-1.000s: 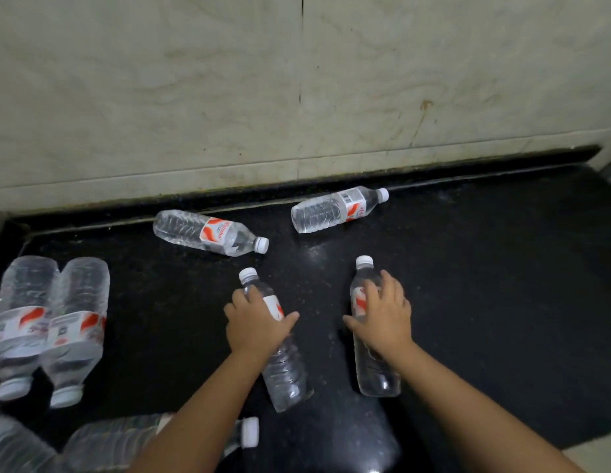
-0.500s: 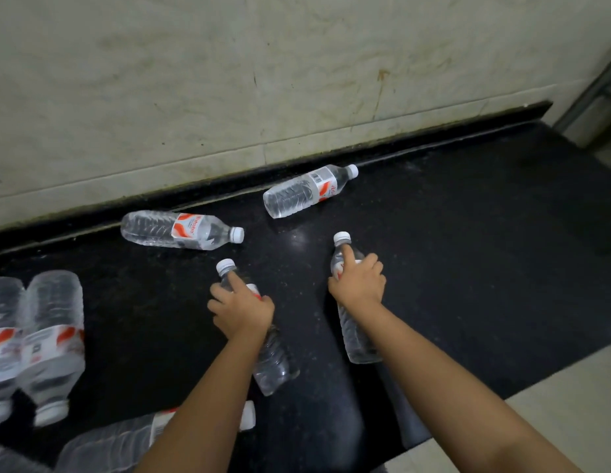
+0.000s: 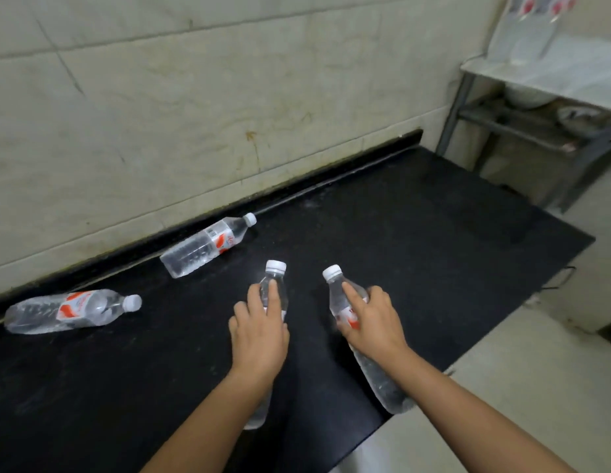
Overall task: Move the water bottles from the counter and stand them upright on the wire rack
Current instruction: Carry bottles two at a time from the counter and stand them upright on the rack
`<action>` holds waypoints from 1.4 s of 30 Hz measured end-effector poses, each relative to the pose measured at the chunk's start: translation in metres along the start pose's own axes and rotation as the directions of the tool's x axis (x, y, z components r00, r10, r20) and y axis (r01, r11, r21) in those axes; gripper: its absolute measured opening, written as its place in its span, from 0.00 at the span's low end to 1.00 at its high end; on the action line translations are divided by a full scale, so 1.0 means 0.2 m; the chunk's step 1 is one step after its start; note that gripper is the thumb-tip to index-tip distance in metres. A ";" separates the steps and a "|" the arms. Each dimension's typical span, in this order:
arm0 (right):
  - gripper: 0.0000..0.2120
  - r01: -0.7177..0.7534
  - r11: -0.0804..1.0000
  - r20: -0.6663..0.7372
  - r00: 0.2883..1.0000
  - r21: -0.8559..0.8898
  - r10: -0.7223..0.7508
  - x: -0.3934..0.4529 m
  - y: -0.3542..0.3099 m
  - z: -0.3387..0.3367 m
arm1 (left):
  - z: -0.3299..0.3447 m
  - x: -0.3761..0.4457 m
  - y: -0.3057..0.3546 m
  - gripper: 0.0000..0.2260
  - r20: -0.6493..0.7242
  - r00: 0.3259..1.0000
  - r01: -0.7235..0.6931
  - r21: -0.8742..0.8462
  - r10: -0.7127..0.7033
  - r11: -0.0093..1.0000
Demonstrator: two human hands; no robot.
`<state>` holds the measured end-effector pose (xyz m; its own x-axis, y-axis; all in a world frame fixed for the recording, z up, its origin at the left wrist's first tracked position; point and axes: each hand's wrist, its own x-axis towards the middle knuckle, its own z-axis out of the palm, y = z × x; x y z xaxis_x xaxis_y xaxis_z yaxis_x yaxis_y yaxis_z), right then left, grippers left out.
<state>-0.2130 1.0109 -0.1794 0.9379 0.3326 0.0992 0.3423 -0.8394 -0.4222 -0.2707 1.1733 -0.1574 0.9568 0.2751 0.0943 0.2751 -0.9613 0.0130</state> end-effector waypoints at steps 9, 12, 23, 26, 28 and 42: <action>0.27 0.084 0.992 -0.379 0.918 -0.099 -0.115 0.07 0.92 -0.91 | -0.31 0.31 1.34 0.38 -0.294 0.940 -0.194 -0.048 0.172 0.980; 0.29 0.061 0.992 -0.494 0.863 -0.112 -0.109 0.14 1.19 -1.21 | -0.42 0.46 1.73 0.41 -0.437 0.878 -0.255 -0.083 0.195 0.963; 0.33 0.036 0.997 -0.735 0.673 -0.075 -0.080 0.62 2.05 -1.97 | -0.72 1.16 2.48 0.37 -0.814 0.553 -0.472 -0.134 0.174 0.871; 0.34 0.057 0.996 -0.752 0.653 -0.071 -0.091 0.89 2.22 -2.14 | -0.76 1.45 2.66 0.30 -0.871 0.465 -0.508 -0.115 0.159 0.853; 0.35 0.084 0.994 -0.760 0.642 -0.064 -0.103 1.07 2.31 -2.24 | -0.80 1.64 2.79 0.30 -0.886 0.440 -0.525 -0.119 0.149 0.843; 0.30 0.387 0.888 -0.710 0.696 0.248 -0.106 2.09 2.98 -2.65 | -0.84 2.42 3.51 0.28 -0.870 0.492 -0.412 -0.211 0.021 0.886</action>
<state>0.4134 0.4227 0.0873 0.6575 0.0150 0.7533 0.6530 -0.5102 -0.5597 0.3703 0.6301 0.0646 0.3949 0.1032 0.9129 -0.1700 -0.9683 0.1830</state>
